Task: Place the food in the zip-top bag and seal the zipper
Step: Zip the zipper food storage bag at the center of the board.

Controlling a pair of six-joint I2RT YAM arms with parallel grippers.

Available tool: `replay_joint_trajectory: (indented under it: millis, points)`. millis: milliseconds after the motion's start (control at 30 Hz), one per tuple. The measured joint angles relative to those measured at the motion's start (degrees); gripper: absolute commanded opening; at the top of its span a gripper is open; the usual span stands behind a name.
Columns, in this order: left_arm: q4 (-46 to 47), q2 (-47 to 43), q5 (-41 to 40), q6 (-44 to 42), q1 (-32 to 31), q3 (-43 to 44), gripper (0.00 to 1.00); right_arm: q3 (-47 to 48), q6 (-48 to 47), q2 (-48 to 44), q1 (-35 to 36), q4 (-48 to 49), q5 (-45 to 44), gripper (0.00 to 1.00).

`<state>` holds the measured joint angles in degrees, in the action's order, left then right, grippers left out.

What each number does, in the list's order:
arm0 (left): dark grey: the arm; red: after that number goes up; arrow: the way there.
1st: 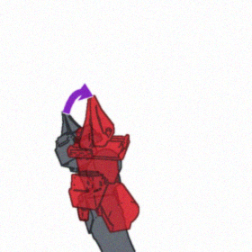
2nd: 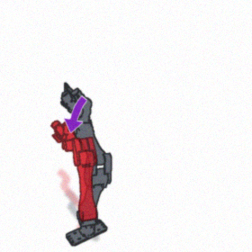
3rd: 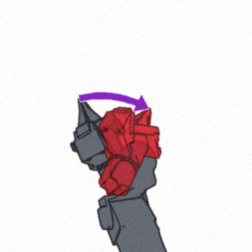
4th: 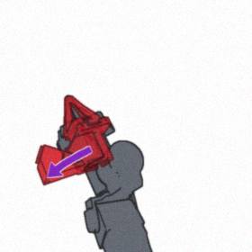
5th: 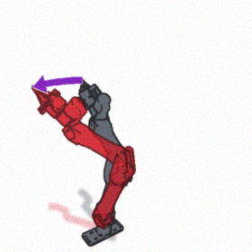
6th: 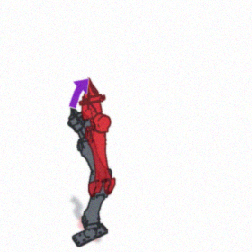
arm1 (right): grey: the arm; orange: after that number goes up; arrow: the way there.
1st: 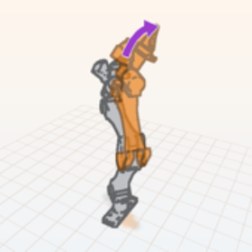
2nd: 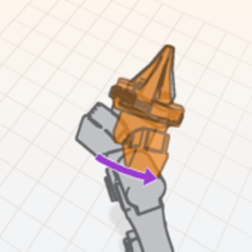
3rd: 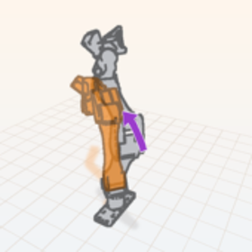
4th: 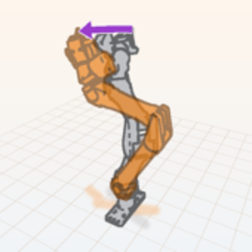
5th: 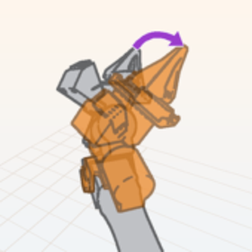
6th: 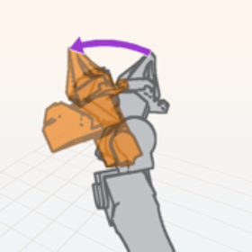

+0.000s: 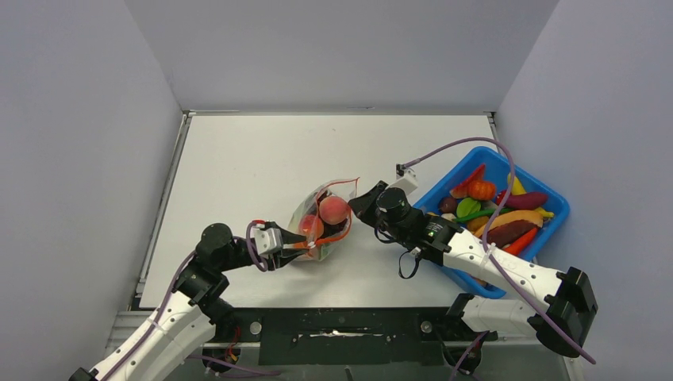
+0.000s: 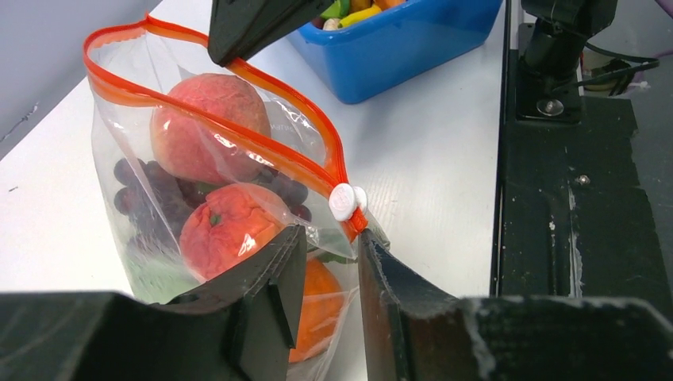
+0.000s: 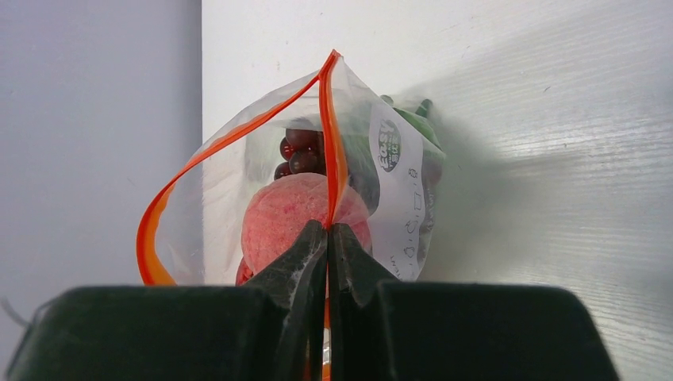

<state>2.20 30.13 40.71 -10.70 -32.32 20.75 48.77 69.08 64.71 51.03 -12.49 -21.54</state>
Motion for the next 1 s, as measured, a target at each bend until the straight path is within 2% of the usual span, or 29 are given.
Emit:
replay_joint_trajectory:
  millis: [200,533,833,933,1000]
  points:
    - [2.95,0.24,-1.92,2.45,-1.20,-0.11,0.31,-0.63,1.31,0.00,0.00,1.07,0.42,0.00]
    - [4.09,3.26,-8.76,4.96,-6.84,-0.59,0.33,-1.68,2.43,0.00,-0.07,1.36,0.59,0.00]
    - [6.93,6.49,-15.56,6.01,-16.31,-1.55,0.37,-1.88,3.30,0.00,-0.07,1.29,0.59,0.00]
    - [6.60,7.50,-20.20,5.14,-19.74,-1.55,0.33,-1.99,3.43,0.00,-0.11,1.27,0.59,0.00]
    - [6.40,8.15,-23.12,4.15,-21.24,-1.46,0.23,-2.03,3.45,-0.02,-0.11,1.29,0.59,0.00]
